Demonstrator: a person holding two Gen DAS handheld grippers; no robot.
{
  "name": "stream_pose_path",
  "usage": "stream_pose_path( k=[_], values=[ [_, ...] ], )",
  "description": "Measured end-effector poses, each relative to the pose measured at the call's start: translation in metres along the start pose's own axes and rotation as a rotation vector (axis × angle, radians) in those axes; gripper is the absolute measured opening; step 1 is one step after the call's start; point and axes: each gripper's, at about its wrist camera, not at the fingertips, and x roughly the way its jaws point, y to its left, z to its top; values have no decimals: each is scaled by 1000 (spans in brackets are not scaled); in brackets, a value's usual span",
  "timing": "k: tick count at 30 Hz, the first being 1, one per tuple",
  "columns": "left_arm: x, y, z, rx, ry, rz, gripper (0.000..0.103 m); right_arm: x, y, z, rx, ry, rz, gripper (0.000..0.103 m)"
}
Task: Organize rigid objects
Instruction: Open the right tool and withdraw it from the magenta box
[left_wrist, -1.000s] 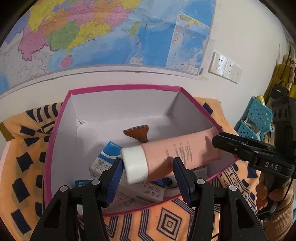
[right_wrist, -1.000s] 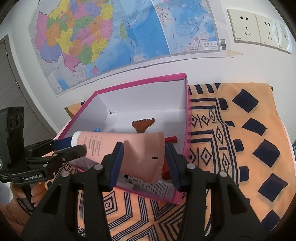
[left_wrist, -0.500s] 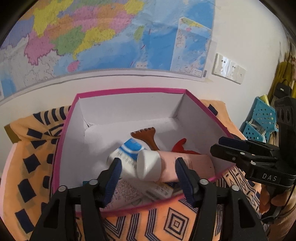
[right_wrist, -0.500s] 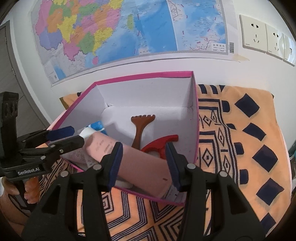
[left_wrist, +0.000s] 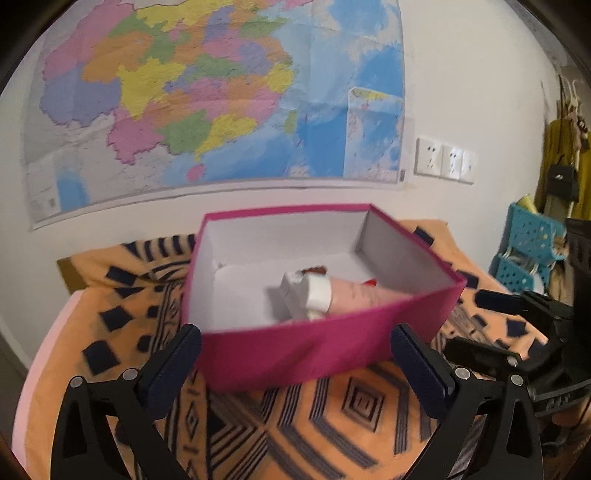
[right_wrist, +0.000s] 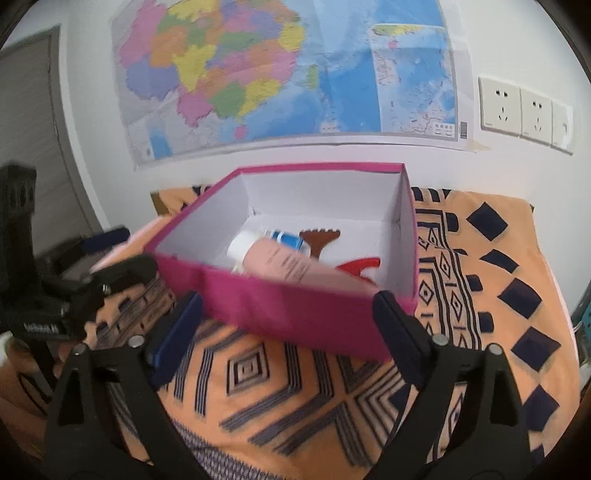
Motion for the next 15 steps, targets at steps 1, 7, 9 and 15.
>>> stream_pose_path(
  k=[1,7,9,15],
  values=[
    [0,0,-4,-4,9,9,103,0,4,-5,-3,4,-16,100],
    [-2,2,-29,-46,65,74,103,-3,15,-33,20,6,-68,101],
    [-5,4,-36,-62,72,95,103,-5,19,-38,17,6,-82,101],
    [-7,4,-45,-42,81,140,103,-6,28,-47,22,27,-60,101]
  ],
)
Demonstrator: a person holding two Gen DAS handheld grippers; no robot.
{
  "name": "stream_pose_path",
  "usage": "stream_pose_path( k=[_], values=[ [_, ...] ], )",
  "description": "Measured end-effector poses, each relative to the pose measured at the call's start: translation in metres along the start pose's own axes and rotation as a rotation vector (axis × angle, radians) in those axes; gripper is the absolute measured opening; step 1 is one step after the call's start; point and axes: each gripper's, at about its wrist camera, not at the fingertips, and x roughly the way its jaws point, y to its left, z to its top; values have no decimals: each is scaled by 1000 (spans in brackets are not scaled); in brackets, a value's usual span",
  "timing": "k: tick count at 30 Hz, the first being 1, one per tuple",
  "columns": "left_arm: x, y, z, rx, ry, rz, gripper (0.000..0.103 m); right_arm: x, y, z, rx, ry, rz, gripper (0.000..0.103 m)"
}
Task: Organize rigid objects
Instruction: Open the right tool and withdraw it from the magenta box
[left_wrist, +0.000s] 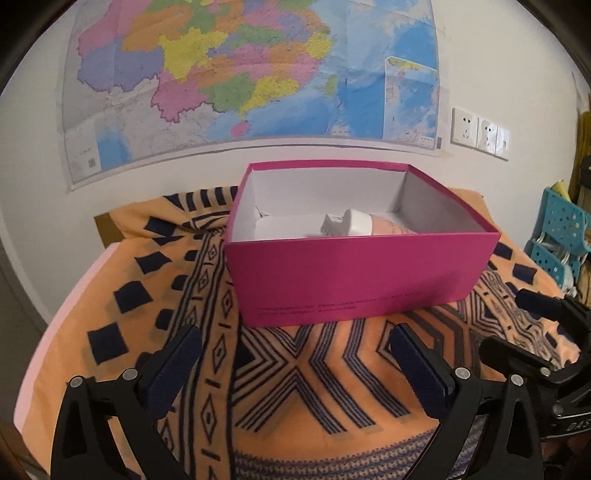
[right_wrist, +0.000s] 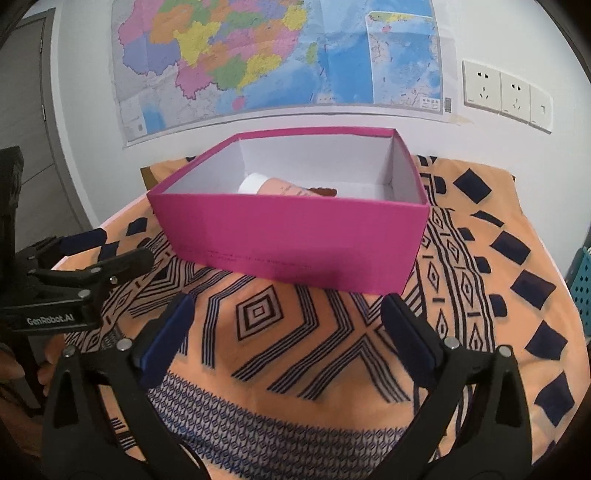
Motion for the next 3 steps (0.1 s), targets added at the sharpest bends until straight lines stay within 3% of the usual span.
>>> stream_pose_path(
  k=[3],
  values=[
    [1,-1,-1,15,10,-8,103,-1,3,-2,4,-1,9,101]
  ],
)
